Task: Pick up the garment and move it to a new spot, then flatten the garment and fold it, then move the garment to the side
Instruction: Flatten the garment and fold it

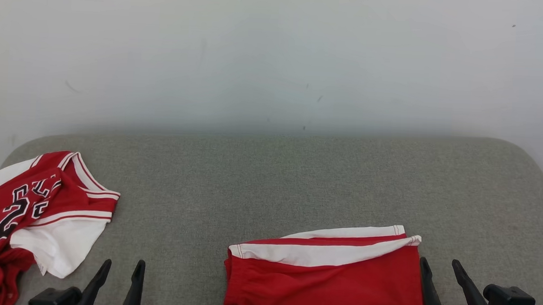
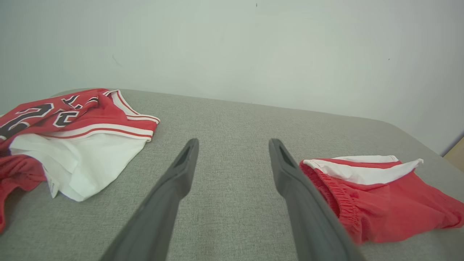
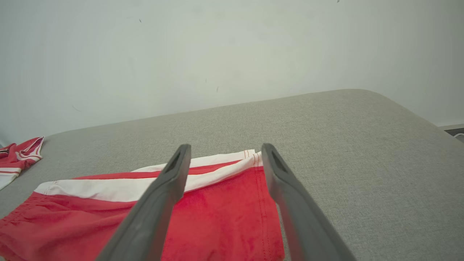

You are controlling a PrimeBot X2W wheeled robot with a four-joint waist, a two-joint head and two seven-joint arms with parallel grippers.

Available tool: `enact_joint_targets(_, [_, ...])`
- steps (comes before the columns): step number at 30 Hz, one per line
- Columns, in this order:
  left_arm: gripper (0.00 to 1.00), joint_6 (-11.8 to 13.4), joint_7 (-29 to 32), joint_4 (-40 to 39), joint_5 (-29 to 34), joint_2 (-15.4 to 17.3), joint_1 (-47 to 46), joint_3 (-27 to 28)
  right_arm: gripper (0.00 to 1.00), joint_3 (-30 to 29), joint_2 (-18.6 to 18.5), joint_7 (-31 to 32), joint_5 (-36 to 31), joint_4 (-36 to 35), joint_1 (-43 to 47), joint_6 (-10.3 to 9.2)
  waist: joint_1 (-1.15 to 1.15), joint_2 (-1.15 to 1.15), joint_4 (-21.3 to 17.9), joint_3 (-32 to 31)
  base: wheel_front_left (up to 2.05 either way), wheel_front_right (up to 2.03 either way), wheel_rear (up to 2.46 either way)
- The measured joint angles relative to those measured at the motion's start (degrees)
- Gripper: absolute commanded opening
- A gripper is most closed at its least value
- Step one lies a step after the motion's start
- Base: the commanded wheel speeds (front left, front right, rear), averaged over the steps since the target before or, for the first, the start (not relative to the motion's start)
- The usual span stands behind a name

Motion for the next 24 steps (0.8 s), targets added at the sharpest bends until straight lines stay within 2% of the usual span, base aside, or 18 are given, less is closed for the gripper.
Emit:
enact_joint_targets(5, [1.00,0.0,1.0,-0.6,0.7,-0.3,1.0,0.4,1.00,-0.8,0.2,0.8,0.0,0.2,0.1,-0.43,0.00,0.00,0.1,0.4,0.00,0.00,0.00])
enact_joint_targets(9, [1.00,0.0,2.0,-1.4,1.8,-0.7,1.0,1.0,1.00,-1.5,0.1,3.8,0.0,0.7,0.0,-0.53,0.00,0.00,0.3,0.7,0.00,0.00,0.00])
enact_joint_targets(13, [1.00,0.0,3.0,-2.4,2.4,-1.1,1.0,1.3,1.00,-1.9,-0.3,8.7,0.0,2.2,-1.0,-0.91,0.00,0.00,0.5,1.0,0.00,0.00,0.00])
enact_joint_targets(18, [1.00,0.0,4.3,-3.9,3.1,-1.3,1.0,1.3,1.00,-3.5,-2.6,15.7,0.0,4.5,-4.7,-0.93,0.00,0.00,0.9,1.6,0.00,0.00,0.00])
enact_joint_targets(24, [1.00,0.0,5.9,-4.9,3.7,-1.5,0.8,0.6,1.00,-4.1,-4.1,25.0,1.3,10.0,-10.1,-0.98,0.00,0.00,1.8,2.7,0.00,0.00,0.00])
